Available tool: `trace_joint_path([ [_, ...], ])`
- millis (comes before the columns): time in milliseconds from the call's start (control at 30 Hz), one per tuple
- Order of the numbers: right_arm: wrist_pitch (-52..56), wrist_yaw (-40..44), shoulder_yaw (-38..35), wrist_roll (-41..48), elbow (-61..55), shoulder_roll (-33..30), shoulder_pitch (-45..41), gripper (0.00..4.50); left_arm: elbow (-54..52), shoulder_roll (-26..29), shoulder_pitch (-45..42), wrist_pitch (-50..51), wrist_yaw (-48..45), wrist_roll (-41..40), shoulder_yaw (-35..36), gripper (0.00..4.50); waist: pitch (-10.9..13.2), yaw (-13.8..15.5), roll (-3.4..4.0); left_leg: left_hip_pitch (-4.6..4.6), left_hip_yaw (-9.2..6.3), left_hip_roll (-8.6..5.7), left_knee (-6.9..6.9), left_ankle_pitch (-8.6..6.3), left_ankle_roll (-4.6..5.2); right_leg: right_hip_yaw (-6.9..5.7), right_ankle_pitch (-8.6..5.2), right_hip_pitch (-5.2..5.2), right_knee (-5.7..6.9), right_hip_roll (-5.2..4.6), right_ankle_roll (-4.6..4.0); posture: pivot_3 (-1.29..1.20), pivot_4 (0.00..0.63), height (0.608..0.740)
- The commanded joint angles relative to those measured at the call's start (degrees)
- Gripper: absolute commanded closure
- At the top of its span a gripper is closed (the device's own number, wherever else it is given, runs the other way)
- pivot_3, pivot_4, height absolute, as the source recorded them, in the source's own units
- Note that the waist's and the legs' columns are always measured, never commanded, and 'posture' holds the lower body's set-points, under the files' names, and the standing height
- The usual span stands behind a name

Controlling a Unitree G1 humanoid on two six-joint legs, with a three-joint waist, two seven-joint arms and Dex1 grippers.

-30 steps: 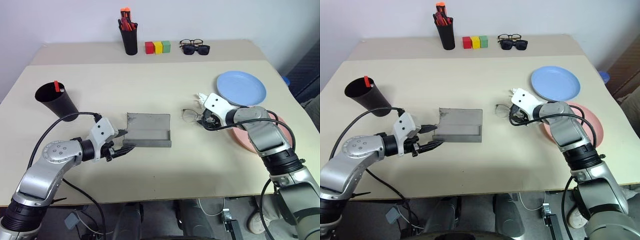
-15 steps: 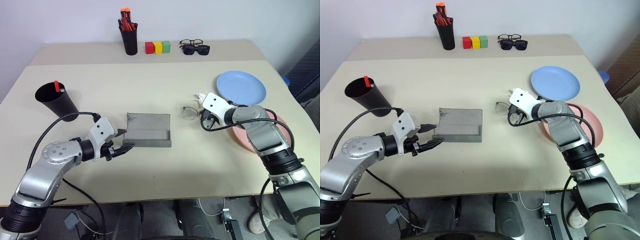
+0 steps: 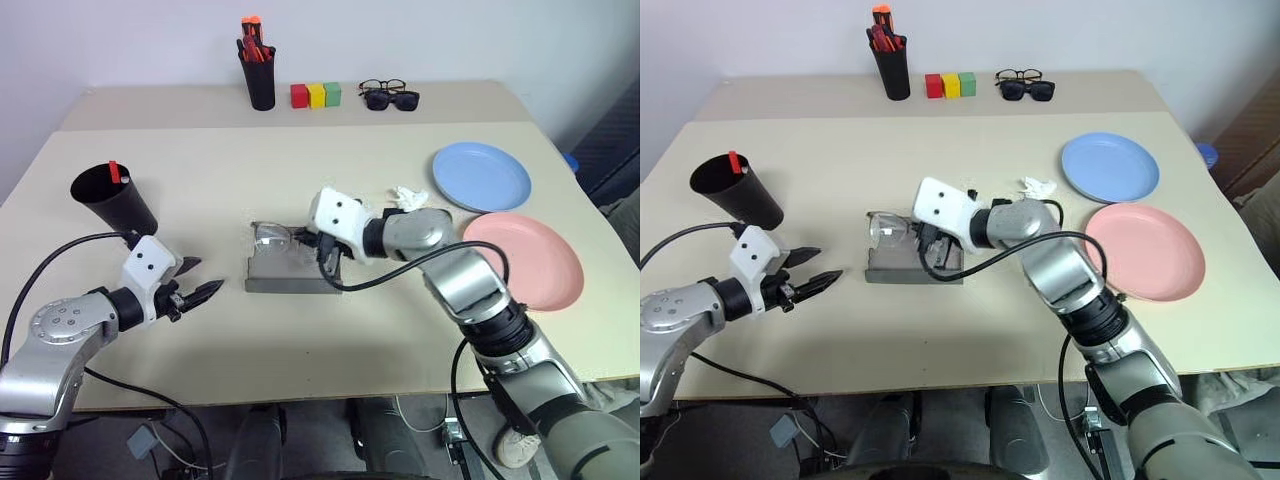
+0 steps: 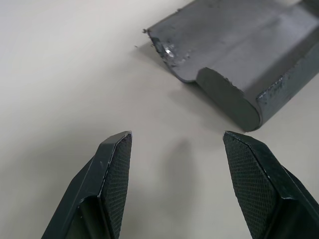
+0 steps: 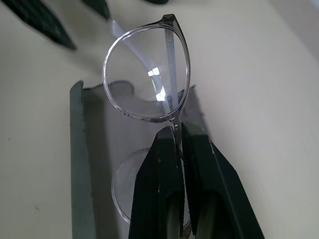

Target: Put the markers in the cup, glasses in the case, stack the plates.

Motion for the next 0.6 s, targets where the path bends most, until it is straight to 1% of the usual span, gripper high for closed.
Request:
trace_joint_path([
  [33, -0.6, -1.3, 2.8, -3.1, -0.8, -0.7, 0.7, 4.46, -3.3, 0.6, -0.5, 0.4, 0.3, -0.8, 1.4, 1.54, 0.0, 0.1, 0.0, 0.01, -0.01, 0.0, 0.0, 0.0, 0.0, 0.0, 0.0, 0.0, 0.01, 0.01, 0.0, 0.0, 0.15, 0.74],
  [200, 1.4, -0.5, 3.5, -2.9, -2.5, -1.1, 1.6, 4.46, -4.1, 0.0, -0.8, 0.8, 0.7, -0.9, 0.4, 1.54, 0.0, 0.1, 0.0, 0.01, 0.0, 0.01, 0.01, 0.0, 0.0, 0.0, 0.01, 0.0, 0.02, 0.01, -0.01, 0.0, 0.15, 0.74],
  [300, 2.1, -0.8, 3.2, -2.8, -2.9, -0.8, 1.6, 3.61, -3.6, -0.4, -1.8, 0.8, 0.7, -0.9, -0.2, 1.54, 0.0, 0.0, 0.0, 0.03, 0.0, 0.03, 0.01, 0.0, 0.0, 0.0, 0.02, 0.0, 0.03, 0.04, -0.02, 0.0, 0.15, 0.74],
  [333, 2.3, -0.9, 3.1, -2.7, -3.0, -0.6, 1.5, 3.05, -3.3, -0.5, -2.3, 0.9, 0.7, -0.9, -0.4, 1.54, 0.0, 0.0, 0.0, 0.03, -0.01, 0.04, 0.01, 0.0, 0.0, 0.0, 0.03, 0.0, 0.03, 0.05, -0.02, 0.0, 0.15, 0.74],
  [367, 2.4, -1.6, 2.9, -3.1, -2.9, -0.4, 1.4, 2.67, -2.9, -0.6, -2.9, 0.9, 0.6, -0.9, -0.7, 1.54, 0.0, 0.0, 0.0, 0.03, -0.01, 0.04, 0.01, 0.0, 0.0, -0.01, 0.03, 0.0, 0.03, 0.05, -0.02, 0.0, 0.15, 0.74],
  [400, 2.4, -2.1, 2.8, -3.4, -2.7, -0.3, 1.3, 2.04, -2.6, -0.7, -3.4, 0.8, 0.5, -0.9, -0.9, 1.54, 0.0, 0.0, 0.0, 0.03, -0.01, 0.04, 0.01, 0.0, 0.0, -0.01, 0.03, 0.0, 0.03, 0.05, -0.02, 0.0, 0.15, 0.74],
  [500, 1.8, -2.9, 2.7, -4.0, -2.4, -0.7, 1.4, 0.56, -1.3, -0.9, -5.1, 0.1, 0.3, -0.4, -1.6, 1.54, 0.0, 0.0, 0.0, 0.02, 0.0, 0.04, 0.02, 0.0, 0.0, 0.0, 0.03, 0.0, 0.03, 0.05, -0.02, 0.0, 0.15, 0.74],
  [600, 1.6, -2.7, 1.2, -2.8, -3.5, -0.8, 1.7, 0.56, 0.9, -2.5, -9.1, -0.8, 1.3, -1.0, -1.7, 1.54, 0.0, 0.1, 0.02, 0.03, -0.01, 0.05, 0.02, 0.0, 0.0, 0.0, 0.03, 0.0, 0.03, 0.06, -0.02, 0.0, 0.15, 0.74],
])
